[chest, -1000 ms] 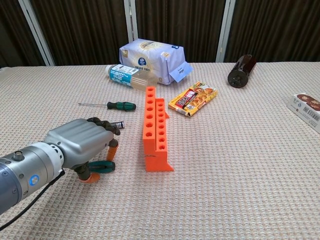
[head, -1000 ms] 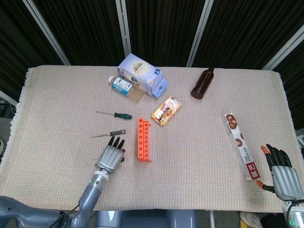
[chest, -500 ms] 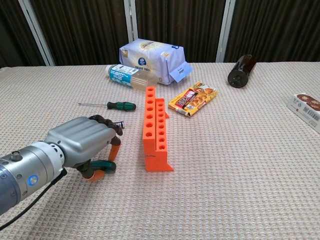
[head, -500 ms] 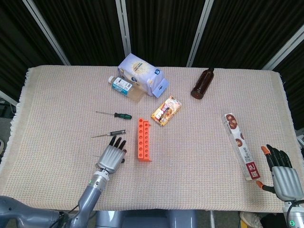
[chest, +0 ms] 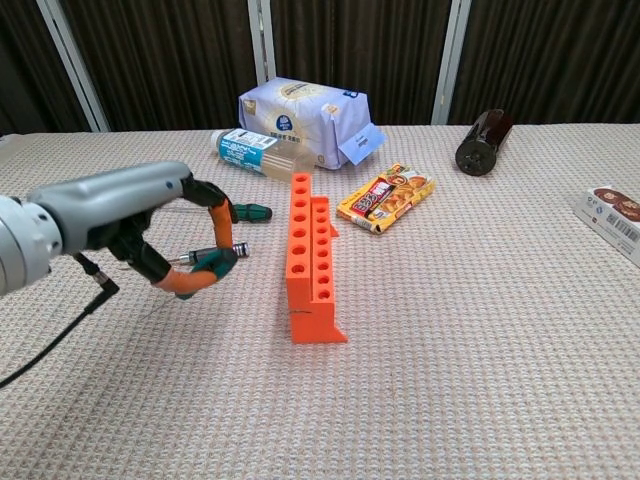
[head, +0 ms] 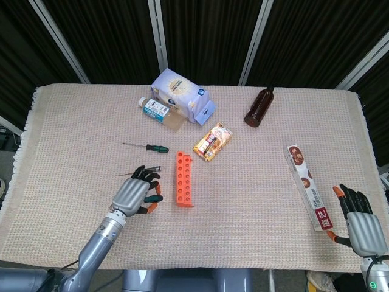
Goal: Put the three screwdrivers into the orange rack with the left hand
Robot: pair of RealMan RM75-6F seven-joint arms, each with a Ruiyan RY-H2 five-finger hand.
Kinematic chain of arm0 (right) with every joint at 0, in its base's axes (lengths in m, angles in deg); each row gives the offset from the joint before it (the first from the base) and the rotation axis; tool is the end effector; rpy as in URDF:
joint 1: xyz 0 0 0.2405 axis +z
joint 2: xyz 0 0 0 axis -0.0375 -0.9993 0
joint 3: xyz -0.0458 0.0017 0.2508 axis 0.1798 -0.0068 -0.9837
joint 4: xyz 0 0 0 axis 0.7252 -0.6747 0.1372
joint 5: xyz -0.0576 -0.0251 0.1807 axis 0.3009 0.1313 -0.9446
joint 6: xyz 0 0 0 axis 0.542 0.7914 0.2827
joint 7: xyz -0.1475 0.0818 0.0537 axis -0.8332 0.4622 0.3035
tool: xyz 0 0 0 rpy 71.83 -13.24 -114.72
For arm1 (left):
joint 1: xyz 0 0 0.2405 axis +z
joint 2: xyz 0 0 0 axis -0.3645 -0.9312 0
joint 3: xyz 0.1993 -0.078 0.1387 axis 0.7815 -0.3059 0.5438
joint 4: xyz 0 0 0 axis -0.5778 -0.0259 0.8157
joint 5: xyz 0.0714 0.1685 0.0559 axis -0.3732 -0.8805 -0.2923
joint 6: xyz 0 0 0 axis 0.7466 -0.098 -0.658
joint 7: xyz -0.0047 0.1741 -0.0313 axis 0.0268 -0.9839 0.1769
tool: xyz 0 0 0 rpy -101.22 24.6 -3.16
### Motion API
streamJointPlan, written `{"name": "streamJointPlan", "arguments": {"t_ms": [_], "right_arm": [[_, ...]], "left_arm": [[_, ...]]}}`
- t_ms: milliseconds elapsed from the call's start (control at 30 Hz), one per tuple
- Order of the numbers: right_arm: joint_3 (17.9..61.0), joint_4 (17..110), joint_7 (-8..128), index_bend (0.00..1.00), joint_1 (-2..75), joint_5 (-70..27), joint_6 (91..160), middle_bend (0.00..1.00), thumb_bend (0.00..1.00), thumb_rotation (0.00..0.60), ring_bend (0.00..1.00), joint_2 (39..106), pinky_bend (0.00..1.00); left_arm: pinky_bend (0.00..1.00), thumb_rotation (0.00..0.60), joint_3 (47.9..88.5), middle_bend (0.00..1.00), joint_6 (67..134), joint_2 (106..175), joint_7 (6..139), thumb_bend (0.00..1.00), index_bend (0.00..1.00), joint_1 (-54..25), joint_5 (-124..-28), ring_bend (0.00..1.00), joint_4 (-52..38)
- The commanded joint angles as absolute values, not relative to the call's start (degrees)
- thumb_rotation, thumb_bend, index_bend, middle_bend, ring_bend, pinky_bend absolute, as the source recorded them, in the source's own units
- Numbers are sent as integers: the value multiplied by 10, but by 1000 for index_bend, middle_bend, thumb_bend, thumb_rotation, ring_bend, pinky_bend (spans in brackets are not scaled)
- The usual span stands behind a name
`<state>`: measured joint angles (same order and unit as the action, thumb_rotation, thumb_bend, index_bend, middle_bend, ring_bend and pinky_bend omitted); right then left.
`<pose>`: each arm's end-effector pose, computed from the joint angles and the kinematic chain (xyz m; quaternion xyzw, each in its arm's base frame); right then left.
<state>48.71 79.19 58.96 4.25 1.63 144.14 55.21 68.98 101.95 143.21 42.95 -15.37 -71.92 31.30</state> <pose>-0.3245 -0.1907 0.1592 0.5990 -0.4206 0.3476 0.5860 -0.1066 0.2916 -0.0014 -0.7101 -0.4637 -0.3883 0.3605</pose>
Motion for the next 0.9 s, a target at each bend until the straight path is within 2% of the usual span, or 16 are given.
{"name": "streamJointPlan", "arguments": {"t_ms": [33, 200, 400, 600, 900], "right_arm": [[487, 792, 589, 20, 44, 17, 1441, 0, 0, 600, 0, 552, 16], [485, 792, 588, 21, 45, 19, 1442, 0, 0, 600, 0, 551, 16], [483, 792, 588, 20, 44, 20, 1447, 0, 0, 600, 0, 550, 16], [483, 790, 592, 20, 43, 18, 1448, 0, 0, 600, 0, 551, 16], [482, 786, 598, 20, 39, 13, 1451, 0, 0, 600, 0, 552, 16]], "left_arm": [[0, 600, 641, 216, 982, 1344, 603, 532, 673, -120, -772, 106, 370], [0, 600, 609, 222, 947, 1308, 816, 535, 668, -99, -831, 109, 373], [0, 600, 589, 221, 919, 1317, 999, 548, 662, -101, -892, 110, 342], [0, 600, 586, 217, 901, 1351, 1099, 563, 658, -122, -927, 110, 297], [0, 600, 588, 217, 894, 1410, 1139, 572, 662, -154, -935, 104, 236]]}}
